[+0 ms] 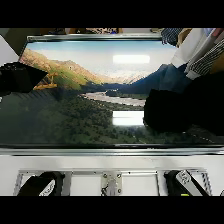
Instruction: Fold the clothes and pants, and hang the long-sleeved shirts on hangers.
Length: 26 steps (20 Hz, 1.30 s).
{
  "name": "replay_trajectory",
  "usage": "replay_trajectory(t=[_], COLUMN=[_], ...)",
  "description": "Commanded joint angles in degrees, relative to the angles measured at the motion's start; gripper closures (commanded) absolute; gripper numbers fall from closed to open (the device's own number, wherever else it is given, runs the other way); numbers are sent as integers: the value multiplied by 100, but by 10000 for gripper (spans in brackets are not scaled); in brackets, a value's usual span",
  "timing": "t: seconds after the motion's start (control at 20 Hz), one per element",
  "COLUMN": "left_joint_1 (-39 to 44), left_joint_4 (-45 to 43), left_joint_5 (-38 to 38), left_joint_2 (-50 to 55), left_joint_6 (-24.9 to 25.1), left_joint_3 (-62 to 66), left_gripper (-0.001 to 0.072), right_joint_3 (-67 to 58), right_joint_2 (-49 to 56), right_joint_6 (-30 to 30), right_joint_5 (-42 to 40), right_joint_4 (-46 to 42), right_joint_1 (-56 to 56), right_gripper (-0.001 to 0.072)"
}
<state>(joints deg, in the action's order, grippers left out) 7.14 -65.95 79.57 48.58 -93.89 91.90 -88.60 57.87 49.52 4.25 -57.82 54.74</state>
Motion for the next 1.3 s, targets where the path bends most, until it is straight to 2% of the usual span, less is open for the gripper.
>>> replay_trajectory(t=[0.0, 0.1, 0.2, 0.35, 0.55, 0.7, 0.8, 0.95, 1.2, 1.25], left_joint_1=[2, 2, 2, 2, 2, 2, 2, 2, 2, 2], left_joint_4=[-2, -2, -4, -4, -4, -9, -9, -4, 7, 11], left_joint_5=[-2, 4, 4, 7, 44, 238, 308, 166, -898, -1054], left_joint_2=[4, 4, 4, 4, 4, 4, 4, -17, -605, -717], left_joint_6=[4, 7, 7, 9, 9, 70, 68, 70, 44, 44], left_joint_3=[-2, -2, -2, -2, -2, -4, -4, -85, -1639, -1875], left_gripper=[693, 693, 693, 693, 692, 693, 693, 693, 693, 693], right_joint_3=[-4, -4, -4, -4, 20, 63, 251, 706, 1071, 1071], right_joint_2=[-584, -894, -1126, -1292, -1069, -671, -444, -61, 752, 866], right_joint_6=[4, 4, 2, 2, -22, -212, -435, -431, -433, -431], right_joint_5=[278, 424, 918, 2450, 4771, 5764, 6030, 6078, 6046, 6050], right_joint_4=[363, 726, 1051, 1469, 2496, 2702, 2702, 2702, 2704, 2704], right_joint_1=[-70, -219, -452, -938, -1928, -3224, -4256, -5744, -7399, -7538], right_gripper=[174, 174, 174, 174, 174, 175, 175, 176, 178, 239])
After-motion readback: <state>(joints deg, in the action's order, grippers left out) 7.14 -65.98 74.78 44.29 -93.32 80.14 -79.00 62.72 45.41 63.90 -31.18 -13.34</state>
